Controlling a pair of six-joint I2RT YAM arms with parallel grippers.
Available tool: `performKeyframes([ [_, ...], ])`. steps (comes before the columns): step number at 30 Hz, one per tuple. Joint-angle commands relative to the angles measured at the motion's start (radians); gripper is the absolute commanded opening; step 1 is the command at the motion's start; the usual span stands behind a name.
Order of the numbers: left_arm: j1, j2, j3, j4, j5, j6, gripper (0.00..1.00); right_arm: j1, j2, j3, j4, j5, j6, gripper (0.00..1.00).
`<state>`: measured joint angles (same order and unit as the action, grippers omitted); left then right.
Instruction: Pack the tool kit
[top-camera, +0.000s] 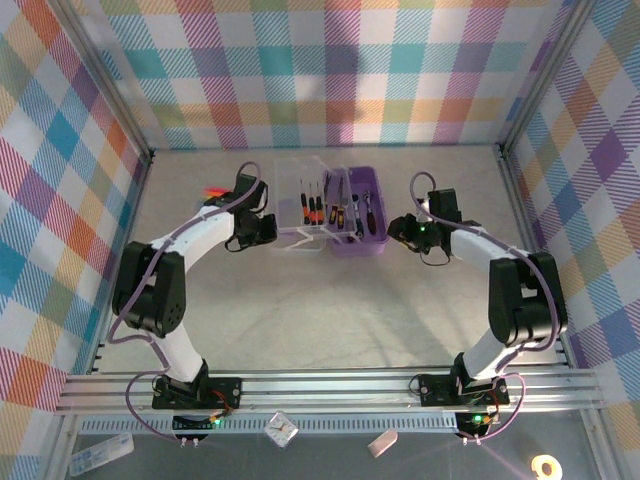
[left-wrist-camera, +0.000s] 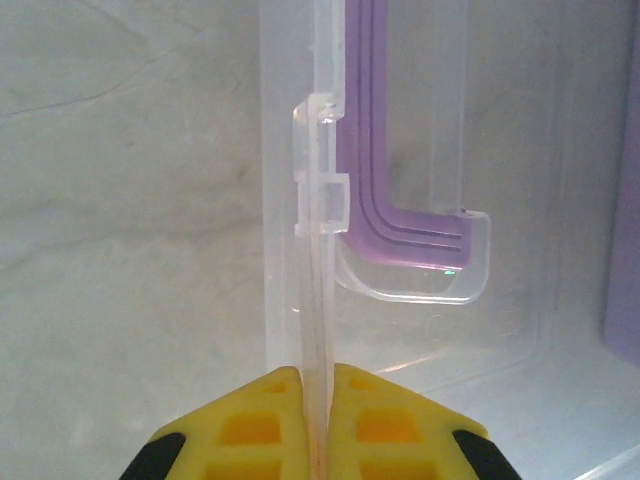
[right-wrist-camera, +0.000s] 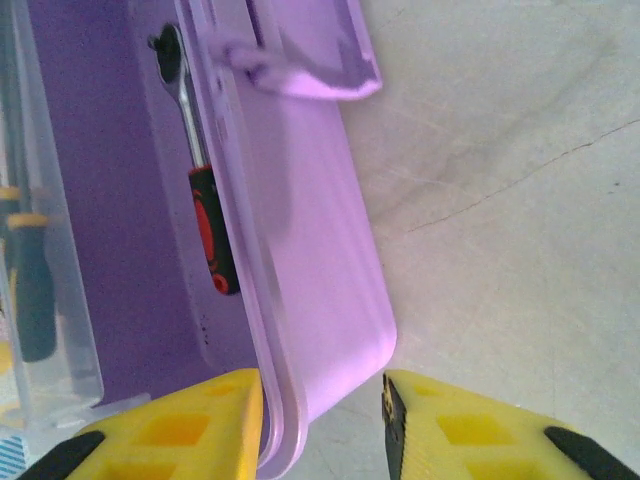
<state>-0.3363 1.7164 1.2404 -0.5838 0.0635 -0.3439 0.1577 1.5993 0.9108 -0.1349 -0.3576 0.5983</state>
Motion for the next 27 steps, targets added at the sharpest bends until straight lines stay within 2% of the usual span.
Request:
performKeyframes([
  [1, -0.033, -0.088, 0.009, -0.176, -0.131, 0.024, 0.00, -0.001, -0.054, -0.040, 0.032, -0.009, 0.028, 0.38],
  [9, -0.114, -0.194, 0.090, -0.393, -0.330, 0.048, 0.00, 0.005, -0.140, -0.200, 0.115, 0.051, 0.085, 0.36],
  [13, -0.162, -0.224, 0.137, -0.448, -0.385, 0.051, 0.00, 0.038, -0.065, -0.207, 0.154, 0.043, 0.090, 0.35],
  [16, -0.202, -0.224, 0.171, -0.479, -0.414, 0.048, 0.00, 0.101, 0.003, -0.179, 0.186, 0.023, 0.086, 0.35],
  [20, -0.275, -0.195, 0.249, -0.551, -0.481, 0.035, 0.00, 0.178, 0.052, -0.161, 0.229, -0.001, 0.092, 0.35],
  [27, -0.396, -0.116, 0.337, -0.616, -0.545, -0.011, 0.00, 0.236, 0.096, -0.155, 0.276, -0.032, 0.118, 0.35],
])
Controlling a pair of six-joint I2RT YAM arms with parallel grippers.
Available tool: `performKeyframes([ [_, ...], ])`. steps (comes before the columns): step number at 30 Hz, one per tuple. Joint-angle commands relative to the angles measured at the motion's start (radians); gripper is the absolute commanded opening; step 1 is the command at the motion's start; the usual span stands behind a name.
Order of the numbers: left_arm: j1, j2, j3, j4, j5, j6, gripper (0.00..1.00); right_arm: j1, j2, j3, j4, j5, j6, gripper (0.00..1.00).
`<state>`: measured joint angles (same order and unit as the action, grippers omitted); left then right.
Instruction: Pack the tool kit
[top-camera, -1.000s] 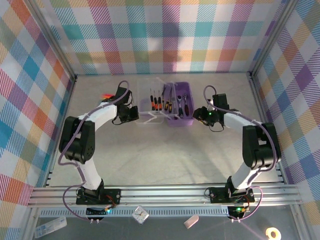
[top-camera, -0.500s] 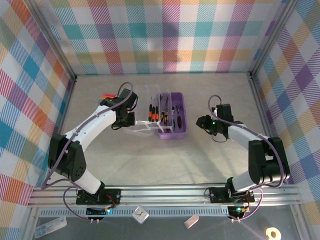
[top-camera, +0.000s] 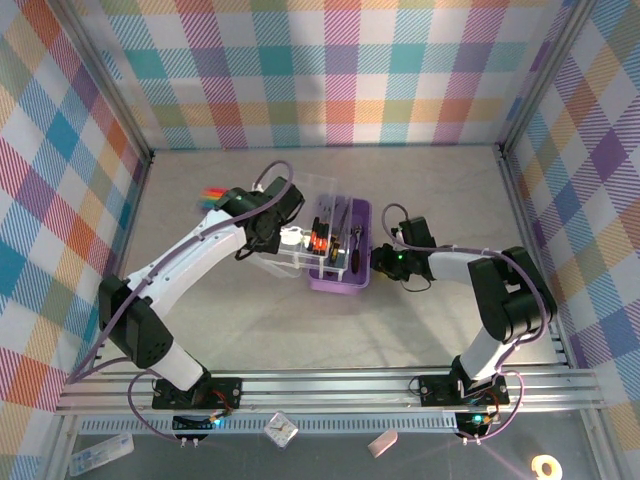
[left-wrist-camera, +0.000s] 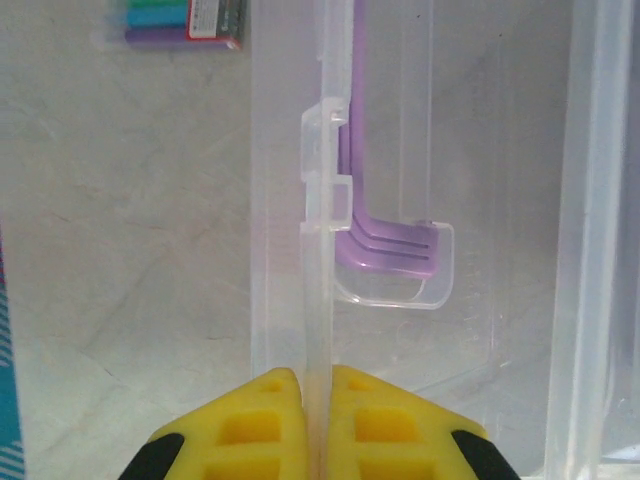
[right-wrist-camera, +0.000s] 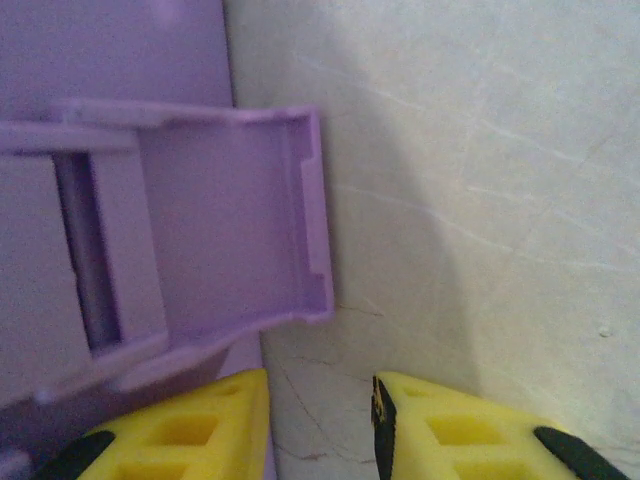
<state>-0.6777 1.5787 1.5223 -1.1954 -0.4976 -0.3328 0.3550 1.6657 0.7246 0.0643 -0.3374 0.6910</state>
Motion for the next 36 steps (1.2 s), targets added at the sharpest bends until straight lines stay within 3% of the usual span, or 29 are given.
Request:
performKeyframes([
  [1, -0.073, 0.040, 0.064, -0.013, 0.004, -0.029, 0.00, 0.043, 0.025, 0.030, 0.082, -0.052, 0.026, 0.35],
  [8, -0.211, 0.201, 0.224, -0.147, -0.119, -0.084, 0.00, 0.053, 0.032, 0.036, 0.096, -0.063, 0.033, 0.35],
  [16, -0.365, 0.394, 0.518, -0.314, -0.152, -0.141, 0.03, 0.058, 0.043, 0.040, 0.103, -0.070, 0.041, 0.35],
  [23, -0.423, 0.429, 0.595, -0.298, -0.093, -0.178, 0.16, 0.058, 0.016, 0.039, 0.076, -0.038, 0.028, 0.36],
  [28, -0.445, 0.419, 0.634, -0.203, 0.003, -0.167, 0.36, 0.056, 0.011, 0.045, 0.053, -0.019, 0.028, 0.37],
  [33, -0.453, 0.392, 0.619, -0.069, 0.139, -0.156, 0.40, 0.049, -0.011, 0.038, 0.031, 0.017, 0.028, 0.37],
  [36, -0.454, 0.357, 0.595, -0.010, 0.155, -0.163, 0.44, 0.038, -0.040, 0.023, 0.008, 0.072, 0.034, 0.37],
])
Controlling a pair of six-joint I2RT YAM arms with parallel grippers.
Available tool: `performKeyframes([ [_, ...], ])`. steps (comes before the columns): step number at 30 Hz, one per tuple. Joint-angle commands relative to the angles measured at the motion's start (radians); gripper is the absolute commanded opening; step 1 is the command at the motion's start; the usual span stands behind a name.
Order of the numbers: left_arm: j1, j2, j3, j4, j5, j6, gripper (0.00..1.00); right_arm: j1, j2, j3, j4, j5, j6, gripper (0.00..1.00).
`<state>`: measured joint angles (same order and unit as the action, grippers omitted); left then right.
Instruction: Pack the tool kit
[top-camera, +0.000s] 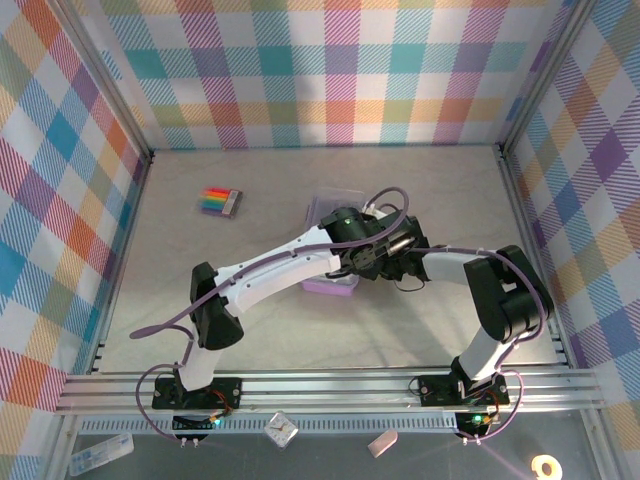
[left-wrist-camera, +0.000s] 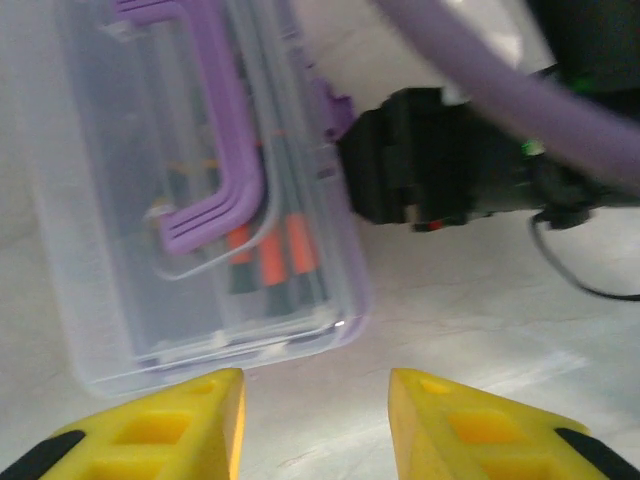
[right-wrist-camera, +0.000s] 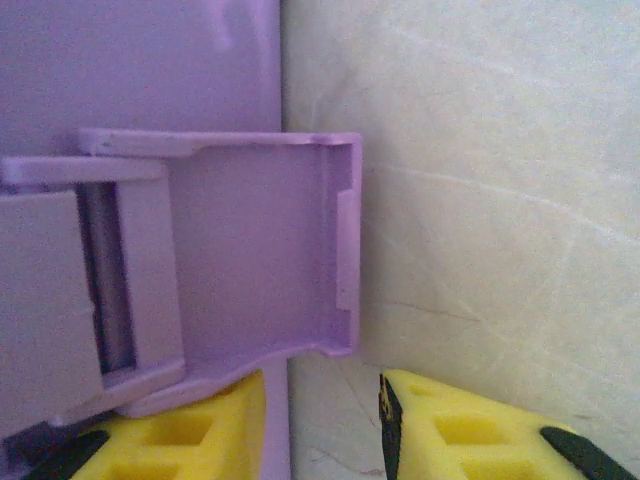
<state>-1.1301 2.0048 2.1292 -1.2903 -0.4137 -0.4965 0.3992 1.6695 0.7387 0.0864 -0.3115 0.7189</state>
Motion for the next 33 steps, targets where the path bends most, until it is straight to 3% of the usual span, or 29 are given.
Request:
performKeyframes([
  [1, -0.001, -0.082, -0.019, 0.085, 0.040, -0.004, 0.47, -0.013, -0.057, 0.002, -0.020, 0.061, 0.009, 0.37],
  [3, 0.011, -0.113, -0.048, 0.082, -0.014, -0.010, 0.50, -0.023, -0.085, -0.015, -0.023, 0.085, 0.016, 0.37],
  [9, 0.165, -0.199, -0.202, 0.083, -0.011, 0.016, 0.59, -0.036, -0.144, -0.038, -0.035, 0.127, 0.004, 0.39],
  [15, 0.355, -0.205, -0.291, 0.149, 0.183, 0.148, 0.84, -0.051, -0.173, -0.052, -0.036, 0.140, -0.004, 0.42],
  [22, 0.376, -0.103, -0.235, 0.163, 0.255, 0.197, 1.00, -0.070, -0.227, -0.095, -0.019, 0.185, 0.011, 0.46],
  [33, 0.407, 0.005, -0.187, 0.196, 0.270, 0.205, 1.00, -0.073, -0.337, -0.160, -0.027, 0.313, 0.046, 0.57],
])
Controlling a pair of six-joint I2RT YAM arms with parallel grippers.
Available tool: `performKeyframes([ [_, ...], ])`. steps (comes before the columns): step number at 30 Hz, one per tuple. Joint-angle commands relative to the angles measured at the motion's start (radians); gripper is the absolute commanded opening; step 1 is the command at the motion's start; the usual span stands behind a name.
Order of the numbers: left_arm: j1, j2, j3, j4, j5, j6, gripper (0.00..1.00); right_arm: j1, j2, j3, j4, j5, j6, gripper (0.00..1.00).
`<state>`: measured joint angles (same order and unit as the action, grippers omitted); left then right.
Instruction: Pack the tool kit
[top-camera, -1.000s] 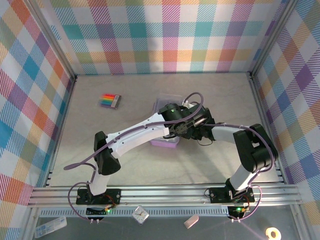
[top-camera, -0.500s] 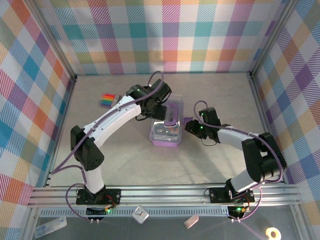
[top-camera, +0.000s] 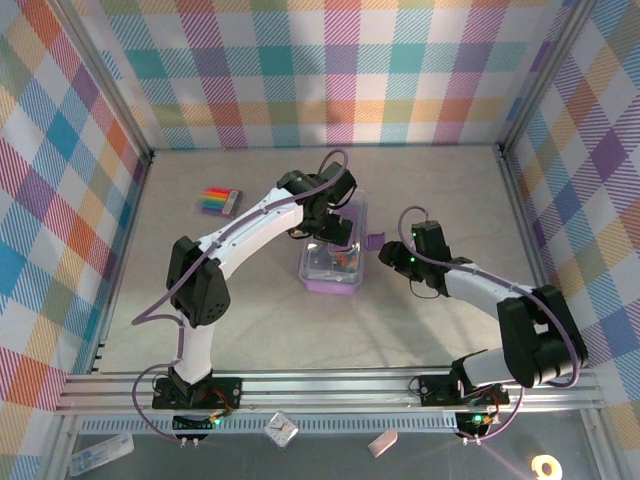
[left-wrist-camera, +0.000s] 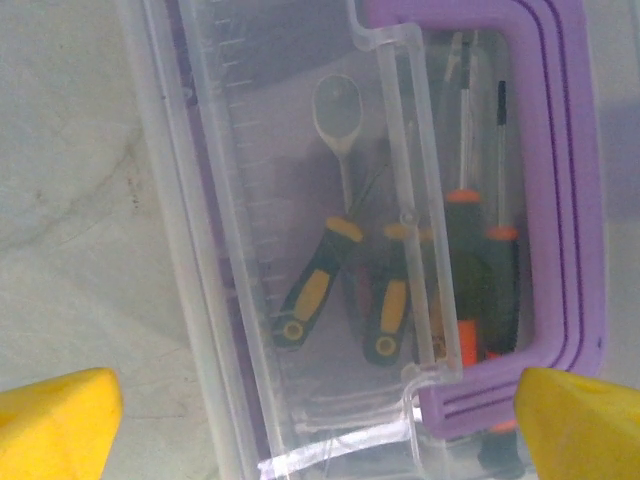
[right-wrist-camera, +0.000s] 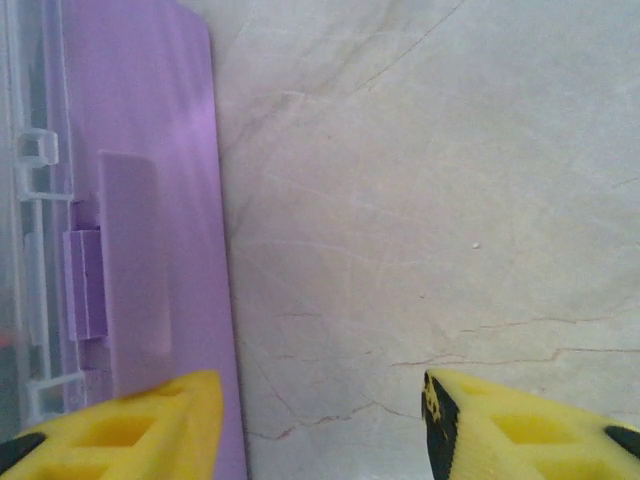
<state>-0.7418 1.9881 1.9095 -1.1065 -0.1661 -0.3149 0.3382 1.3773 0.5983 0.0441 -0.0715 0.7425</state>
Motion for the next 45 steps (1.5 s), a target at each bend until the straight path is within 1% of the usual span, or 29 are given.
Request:
performKeyframes([
  [1, 0.026, 0.029, 0.033, 0.019, 0.031, 0.025, 1.00, -0.012, -0.059, -0.027, 0.018, 0.084, 0.023, 0.57],
  [4, 0.046, 0.043, 0.028, 0.042, 0.053, 0.026, 1.00, -0.013, -0.085, -0.037, 0.013, 0.103, 0.022, 0.58],
  [7, 0.067, 0.059, 0.021, 0.048, 0.060, 0.025, 0.96, -0.012, -0.088, -0.037, 0.017, 0.102, 0.018, 0.59],
  [10, 0.088, 0.061, -0.027, 0.073, 0.074, 0.023, 0.90, -0.014, -0.071, -0.032, 0.033, 0.072, 0.007, 0.60],
  [12, 0.102, 0.049, -0.084, 0.099, 0.078, 0.022, 0.87, -0.022, -0.045, -0.026, 0.073, -0.007, -0.013, 0.61],
  [14, 0.120, 0.025, -0.171, 0.146, 0.094, 0.023, 0.83, -0.038, 0.000, -0.012, 0.121, -0.132, -0.020, 0.62],
  [18, 0.161, -0.032, -0.326, 0.210, 0.116, 0.022, 0.79, -0.080, 0.114, -0.022, 0.328, -0.402, 0.031, 0.63],
  [21, 0.181, -0.069, -0.424, 0.239, 0.088, 0.027, 0.77, -0.087, 0.205, -0.026, 0.509, -0.564, 0.102, 0.66],
  [24, 0.200, -0.101, -0.526, 0.295, 0.091, 0.027, 0.76, -0.088, 0.286, -0.030, 0.672, -0.654, 0.181, 0.69],
  [27, 0.225, -0.126, -0.606, 0.344, 0.126, 0.023, 0.75, -0.087, 0.346, -0.024, 0.780, -0.716, 0.228, 0.73],
  [30, 0.258, -0.150, -0.670, 0.392, 0.169, 0.021, 0.74, -0.087, 0.395, -0.016, 0.847, -0.741, 0.269, 0.75],
  [34, 0.310, -0.182, -0.748, 0.467, 0.260, 0.013, 0.74, -0.077, 0.455, 0.024, 0.883, -0.772, 0.289, 0.77],
  [38, 0.328, -0.195, -0.770, 0.482, 0.272, 0.020, 0.73, -0.061, 0.497, 0.076, 0.872, -0.779, 0.298, 0.78],
  [42, 0.329, -0.201, -0.770, 0.481, 0.277, 0.027, 0.73, -0.055, 0.529, 0.112, 0.886, -0.778, 0.326, 0.79],
  [45, 0.329, -0.207, -0.770, 0.479, 0.275, 0.026, 0.73, -0.053, 0.564, 0.126, 0.920, -0.761, 0.380, 0.81],
])
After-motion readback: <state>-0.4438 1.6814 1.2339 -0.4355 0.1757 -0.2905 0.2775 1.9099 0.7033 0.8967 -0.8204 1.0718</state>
